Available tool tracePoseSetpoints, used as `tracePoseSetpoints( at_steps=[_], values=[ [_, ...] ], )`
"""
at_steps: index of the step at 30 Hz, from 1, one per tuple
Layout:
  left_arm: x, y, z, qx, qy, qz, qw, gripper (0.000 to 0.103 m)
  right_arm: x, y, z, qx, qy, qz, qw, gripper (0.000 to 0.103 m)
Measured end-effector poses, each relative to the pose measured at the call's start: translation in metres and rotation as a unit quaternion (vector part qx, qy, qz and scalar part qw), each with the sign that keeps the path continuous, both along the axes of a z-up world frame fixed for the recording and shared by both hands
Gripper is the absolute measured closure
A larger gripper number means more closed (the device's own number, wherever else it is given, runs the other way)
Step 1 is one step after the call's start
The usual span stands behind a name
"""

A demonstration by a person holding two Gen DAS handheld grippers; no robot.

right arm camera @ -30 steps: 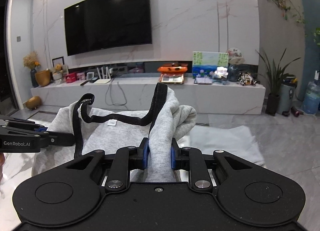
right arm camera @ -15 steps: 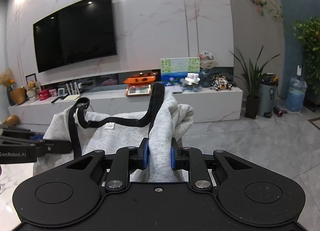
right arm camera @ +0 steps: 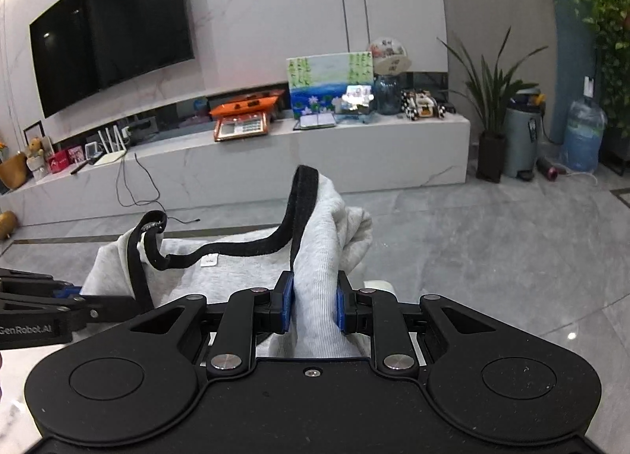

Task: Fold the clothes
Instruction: 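Hold the hood with both grippers and lift the bundle off the table, then carry the bundle to the clothes stack and lower it on top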

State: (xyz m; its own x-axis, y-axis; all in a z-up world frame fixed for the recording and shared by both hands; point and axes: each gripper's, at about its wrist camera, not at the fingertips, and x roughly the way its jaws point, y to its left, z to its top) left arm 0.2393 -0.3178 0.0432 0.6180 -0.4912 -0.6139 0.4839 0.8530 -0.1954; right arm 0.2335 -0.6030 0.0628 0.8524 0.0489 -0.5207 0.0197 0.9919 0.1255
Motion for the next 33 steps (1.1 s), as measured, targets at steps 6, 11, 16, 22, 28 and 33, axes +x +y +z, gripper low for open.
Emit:
tracePoseSetpoints(
  at_steps=[6, 11, 16, 22, 28, 33],
  values=[
    [0.008, 0.002, -0.007, -0.009, 0.015, 0.021, 0.9996, 0.078, 0.002, -0.003, -0.013, 0.008, 0.002, -0.015, 1.000, 0.077],
    [0.005, 0.016, 0.010, -0.026, -0.007, 0.052, 0.9983, 0.067, -0.018, -0.003, 0.004, 0.010, -0.033, -0.053, 0.998, 0.067],
    [-0.015, 0.021, 0.038, -0.026, -0.065, 0.055, 0.9960, 0.066, -0.052, 0.010, 0.025, 0.001, -0.081, -0.033, 0.996, 0.064],
    [-0.047, -0.013, 0.030, 0.020, -0.120, 0.018, 0.9924, 0.062, -0.062, 0.047, 0.006, -0.054, -0.066, 0.023, 0.996, 0.055],
    [-0.033, -0.042, -0.004, 0.033, -0.094, 0.041, 0.9942, 0.061, -0.042, 0.053, -0.023, -0.075, -0.047, 0.016, 0.996, 0.054],
    [-0.028, -0.048, -0.022, 0.055, -0.114, 0.038, 0.9913, 0.061, -0.032, 0.044, -0.039, -0.082, -0.052, 0.018, 0.995, 0.054]
  ],
)
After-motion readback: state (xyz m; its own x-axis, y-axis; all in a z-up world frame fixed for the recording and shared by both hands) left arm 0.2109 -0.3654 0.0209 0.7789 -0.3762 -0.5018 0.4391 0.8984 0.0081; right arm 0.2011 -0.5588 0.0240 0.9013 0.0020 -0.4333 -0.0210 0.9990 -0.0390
